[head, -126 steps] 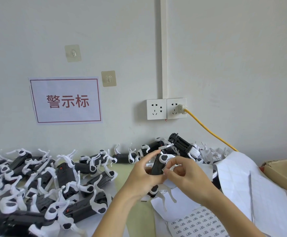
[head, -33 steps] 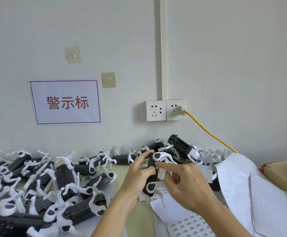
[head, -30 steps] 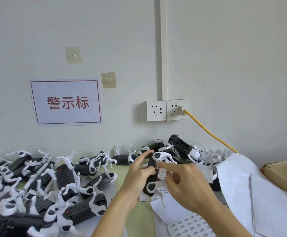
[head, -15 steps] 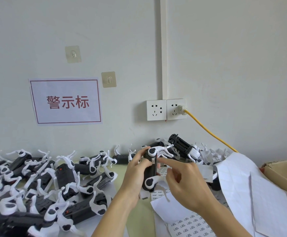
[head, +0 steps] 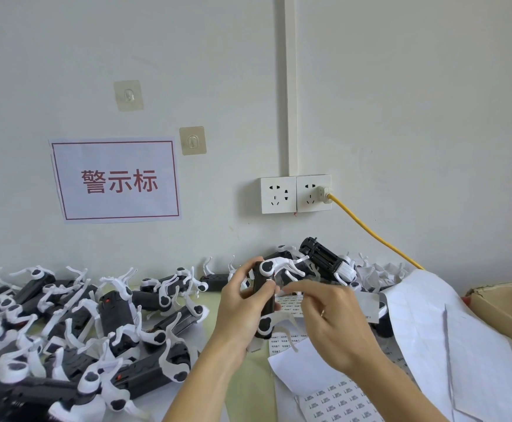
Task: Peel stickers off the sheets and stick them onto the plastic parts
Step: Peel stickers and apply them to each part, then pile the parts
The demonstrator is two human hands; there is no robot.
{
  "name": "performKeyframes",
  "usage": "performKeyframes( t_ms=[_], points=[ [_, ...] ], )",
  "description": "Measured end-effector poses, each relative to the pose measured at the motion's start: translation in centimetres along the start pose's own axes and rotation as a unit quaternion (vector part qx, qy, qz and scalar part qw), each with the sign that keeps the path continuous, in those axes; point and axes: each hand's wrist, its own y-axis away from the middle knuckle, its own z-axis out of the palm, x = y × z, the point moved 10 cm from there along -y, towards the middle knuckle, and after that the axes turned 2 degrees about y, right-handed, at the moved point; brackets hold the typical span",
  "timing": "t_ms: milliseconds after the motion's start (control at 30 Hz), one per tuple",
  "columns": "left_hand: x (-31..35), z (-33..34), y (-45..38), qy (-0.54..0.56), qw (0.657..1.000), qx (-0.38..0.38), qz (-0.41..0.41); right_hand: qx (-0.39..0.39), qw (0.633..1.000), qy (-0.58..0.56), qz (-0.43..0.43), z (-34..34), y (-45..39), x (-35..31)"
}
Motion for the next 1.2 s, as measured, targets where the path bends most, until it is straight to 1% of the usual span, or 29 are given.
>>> performKeyframes(
  t_ms=[100,133,200,267,333,433,467,533,667,767,867,1000,1100,1167,1200],
  points=[
    [0.6,0.2,0.2,-0.037,0.999,-0.013,0.019,0.104,0.994,0.003,0.016,-2.0,-0.1,0.4],
    [0.9,0.5,0.3,-0.045,0.998,-0.023,0.026,0.121,0.992,-0.003,0.026,-2.4,-0.2,0.5],
    [1.4,1.4,0.7,-0.060,0.996,-0.053,0.042,0.124,0.991,-0.033,0.049,-2.4,-0.2,0.9],
    [1.8,2.4,1.0,-0.080,0.991,-0.087,0.059,0.093,0.992,-0.061,0.066,-2.1,-0.3,1.4],
    [2.3,3.6,1.4,-0.109,0.982,-0.128,0.082,0.043,0.991,-0.094,0.080,-1.4,-0.4,1.5],
    [2.9,5.4,2.5,-0.179,0.957,-0.194,0.124,-0.032,0.978,-0.190,0.085,-0.1,-0.3,1.6],
    [3.1,5.7,2.7,-0.198,0.949,-0.208,0.133,-0.055,0.975,-0.197,0.082,0.3,-0.2,1.5],
    [3.4,6.0,3.0,-0.227,0.938,-0.218,0.146,-0.081,0.979,-0.170,0.075,0.8,-0.2,1.6],
    [3.0,5.7,2.9,-0.244,0.938,-0.203,0.142,-0.066,0.977,-0.175,0.102,1.3,-0.2,2.2],
    [3.1,5.5,2.8,-0.255,0.935,-0.190,0.155,-0.056,0.980,-0.159,0.109,1.6,-0.2,2.2],
    [3.0,5.3,2.6,-0.264,0.936,-0.182,0.148,-0.048,0.976,-0.175,0.121,1.8,-0.1,2.8],
    [2.7,3.9,1.8,-0.288,0.941,-0.121,0.130,-0.008,0.963,-0.215,0.162,1.2,-0.3,4.3],
    [2.5,2.6,1.3,-0.264,0.956,-0.062,0.113,0.040,0.945,-0.264,0.190,0.5,-0.3,5.0],
    [2.2,1.9,1.0,-0.215,0.973,-0.037,0.073,0.064,0.935,-0.283,0.207,0.2,-0.1,5.3],
    [1.7,1.7,0.9,-0.180,0.982,-0.037,0.044,0.074,0.931,-0.287,0.214,0.1,0.0,5.4]
  ],
)
